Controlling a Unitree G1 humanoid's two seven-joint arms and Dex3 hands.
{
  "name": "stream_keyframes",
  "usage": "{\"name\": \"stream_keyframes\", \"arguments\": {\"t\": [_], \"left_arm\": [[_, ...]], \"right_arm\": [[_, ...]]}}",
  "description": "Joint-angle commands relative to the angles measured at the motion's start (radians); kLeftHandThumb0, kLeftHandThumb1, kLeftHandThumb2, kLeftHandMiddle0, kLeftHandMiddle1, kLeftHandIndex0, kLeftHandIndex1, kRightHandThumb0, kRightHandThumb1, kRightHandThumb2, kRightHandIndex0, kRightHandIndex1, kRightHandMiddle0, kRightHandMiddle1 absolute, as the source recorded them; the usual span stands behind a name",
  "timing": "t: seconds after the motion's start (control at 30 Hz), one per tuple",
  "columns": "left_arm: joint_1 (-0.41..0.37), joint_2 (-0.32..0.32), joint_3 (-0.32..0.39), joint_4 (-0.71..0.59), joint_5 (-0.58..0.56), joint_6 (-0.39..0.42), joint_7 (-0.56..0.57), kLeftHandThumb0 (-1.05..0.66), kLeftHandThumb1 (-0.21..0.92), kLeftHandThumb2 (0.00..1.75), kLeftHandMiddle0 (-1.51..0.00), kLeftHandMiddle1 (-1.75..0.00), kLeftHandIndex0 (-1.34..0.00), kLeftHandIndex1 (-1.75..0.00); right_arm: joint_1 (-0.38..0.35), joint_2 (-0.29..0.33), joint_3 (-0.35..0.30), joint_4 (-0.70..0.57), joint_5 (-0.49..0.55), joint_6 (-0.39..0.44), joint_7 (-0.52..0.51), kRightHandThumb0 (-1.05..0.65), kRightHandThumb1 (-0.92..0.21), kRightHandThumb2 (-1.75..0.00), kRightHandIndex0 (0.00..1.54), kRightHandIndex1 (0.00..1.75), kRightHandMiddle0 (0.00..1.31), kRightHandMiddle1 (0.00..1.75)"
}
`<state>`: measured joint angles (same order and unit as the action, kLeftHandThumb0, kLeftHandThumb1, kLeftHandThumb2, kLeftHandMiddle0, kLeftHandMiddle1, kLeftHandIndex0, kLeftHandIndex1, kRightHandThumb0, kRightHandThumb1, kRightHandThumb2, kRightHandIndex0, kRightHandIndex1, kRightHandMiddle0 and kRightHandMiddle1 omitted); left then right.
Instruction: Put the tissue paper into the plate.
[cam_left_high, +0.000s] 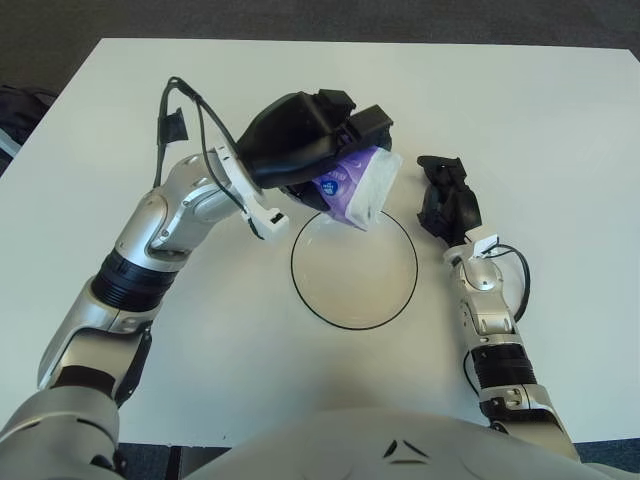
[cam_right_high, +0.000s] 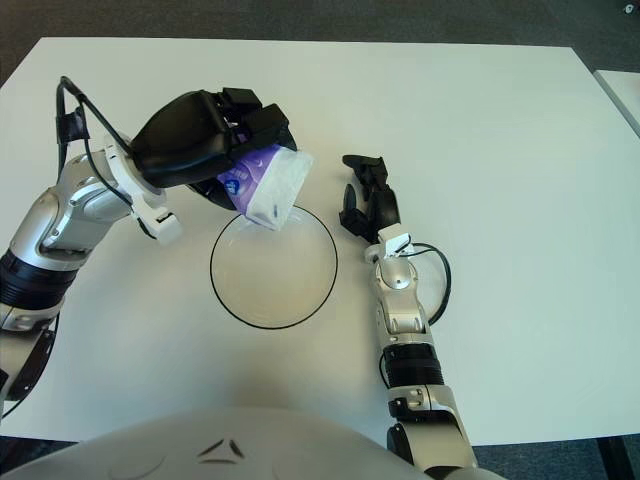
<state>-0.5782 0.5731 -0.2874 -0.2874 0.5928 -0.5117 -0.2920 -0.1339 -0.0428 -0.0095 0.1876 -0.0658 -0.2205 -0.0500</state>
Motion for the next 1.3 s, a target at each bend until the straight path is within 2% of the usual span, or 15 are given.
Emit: {"name": "stream_keyframes", "arguments": {"t": [0.0,0.17,0.3,0.43,0.5,0.93,1.27], "left_arm": [[0.036,-0.007,-0.034,-0.048,0.013,-0.055,-0.015,-0.47,0.30,1.34,-1.20,-1.75,-0.62,-1.75],[0.051,-0.043,-0.088,-0.082,0.035,-0.097,-0.030,-0.47,0.31,1.32,-1.20,-1.75,-0.61,-1.75],[0.024,-0.039,-0.089,-0.062,-0.019,-0.101,-0.082,-0.47,0.33,1.30,-1.21,-1.75,-0.60,-1.75],[-0.020,-0.033,-0.089,-0.034,-0.048,-0.117,-0.129,-0.46,0.35,1.28,-1.22,-1.75,-0.58,-1.75],[-0.034,-0.033,-0.092,-0.023,-0.050,-0.134,-0.134,-0.46,0.35,1.27,-1.22,-1.75,-0.58,-1.75],[-0.071,-0.002,-0.087,-0.004,0.008,-0.252,-0.152,-0.47,0.35,1.27,-1.25,-1.75,-0.59,-1.75],[-0.062,-0.005,-0.066,-0.007,0.040,-0.284,-0.133,-0.48,0.32,1.31,-1.25,-1.75,-0.61,-1.75]], "right_arm": [[0.092,0.002,0.003,0.092,-0.022,0.082,-0.016,-0.53,-0.92,-0.89,0.24,0.63,0.00,1.11],[0.095,0.010,0.007,0.092,-0.037,0.076,-0.047,-0.51,-0.92,-0.91,0.24,0.64,0.00,1.07],[0.086,0.015,0.005,0.117,-0.039,0.054,-0.062,-0.50,-0.92,-0.91,0.23,0.64,0.00,1.06],[0.015,-0.018,-0.018,0.303,-0.018,-0.078,-0.037,-0.49,-0.92,-0.93,0.23,0.63,0.00,1.04],[0.028,-0.016,-0.008,0.283,-0.018,-0.097,-0.022,-0.48,-0.92,-0.94,0.22,0.63,0.00,1.04],[0.024,-0.018,-0.011,0.318,-0.015,-0.125,-0.005,-0.49,-0.92,-0.97,0.18,0.57,0.00,1.02],[0.015,-0.021,-0.012,0.346,-0.025,-0.153,-0.016,-0.49,-0.92,-0.95,0.17,0.54,0.00,1.04]]}}
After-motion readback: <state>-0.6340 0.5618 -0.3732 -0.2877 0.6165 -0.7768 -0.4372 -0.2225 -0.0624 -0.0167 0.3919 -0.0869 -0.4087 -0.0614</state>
